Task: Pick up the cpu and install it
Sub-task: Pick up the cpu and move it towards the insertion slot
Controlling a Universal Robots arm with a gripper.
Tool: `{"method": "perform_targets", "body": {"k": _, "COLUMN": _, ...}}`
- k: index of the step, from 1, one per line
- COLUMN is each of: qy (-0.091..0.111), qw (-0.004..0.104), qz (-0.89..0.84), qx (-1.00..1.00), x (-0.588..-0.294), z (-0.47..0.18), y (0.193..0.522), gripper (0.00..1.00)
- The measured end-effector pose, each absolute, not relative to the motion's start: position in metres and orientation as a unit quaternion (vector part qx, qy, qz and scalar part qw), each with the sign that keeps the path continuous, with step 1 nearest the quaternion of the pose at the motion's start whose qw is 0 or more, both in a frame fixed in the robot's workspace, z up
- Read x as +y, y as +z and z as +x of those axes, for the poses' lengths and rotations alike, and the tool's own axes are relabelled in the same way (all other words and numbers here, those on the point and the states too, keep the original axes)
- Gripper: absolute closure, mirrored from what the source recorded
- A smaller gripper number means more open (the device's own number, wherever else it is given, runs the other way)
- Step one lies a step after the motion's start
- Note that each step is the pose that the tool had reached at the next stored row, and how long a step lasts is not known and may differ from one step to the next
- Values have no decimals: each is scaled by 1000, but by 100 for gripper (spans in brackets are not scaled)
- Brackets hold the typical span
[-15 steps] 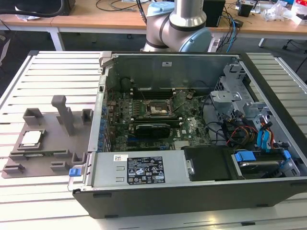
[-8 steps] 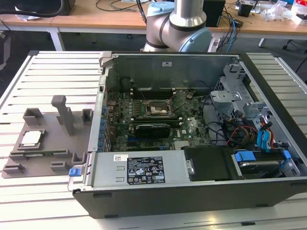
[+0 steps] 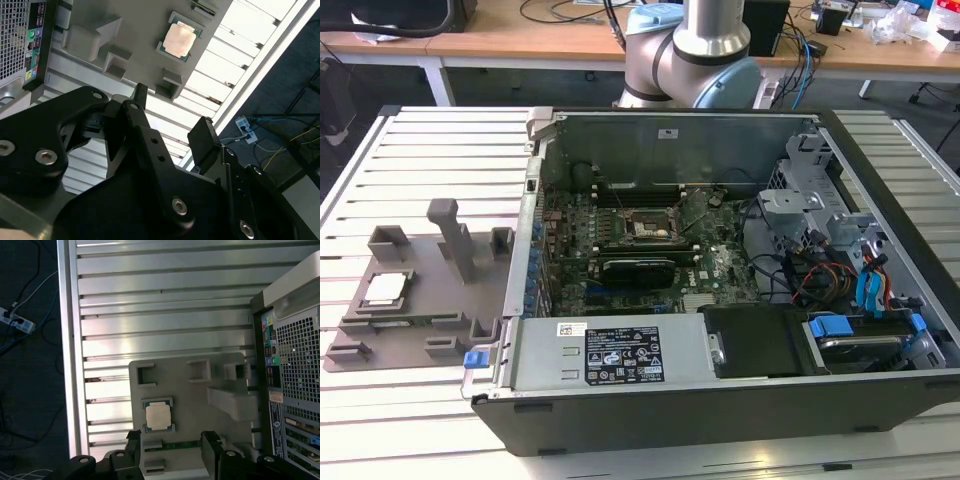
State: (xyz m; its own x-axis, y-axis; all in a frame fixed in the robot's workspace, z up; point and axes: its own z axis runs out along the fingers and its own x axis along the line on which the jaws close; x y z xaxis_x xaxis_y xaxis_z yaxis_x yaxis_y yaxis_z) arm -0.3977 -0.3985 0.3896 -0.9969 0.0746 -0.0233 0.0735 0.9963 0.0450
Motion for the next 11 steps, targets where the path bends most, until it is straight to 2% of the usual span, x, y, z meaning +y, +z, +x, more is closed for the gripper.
{"method": "perform_targets", "body": {"k": 11, "qy": 22, "qw": 12, "qz": 36, "qx": 999, "x": -399, "z": -398, "y": 378, "gripper": 40}}
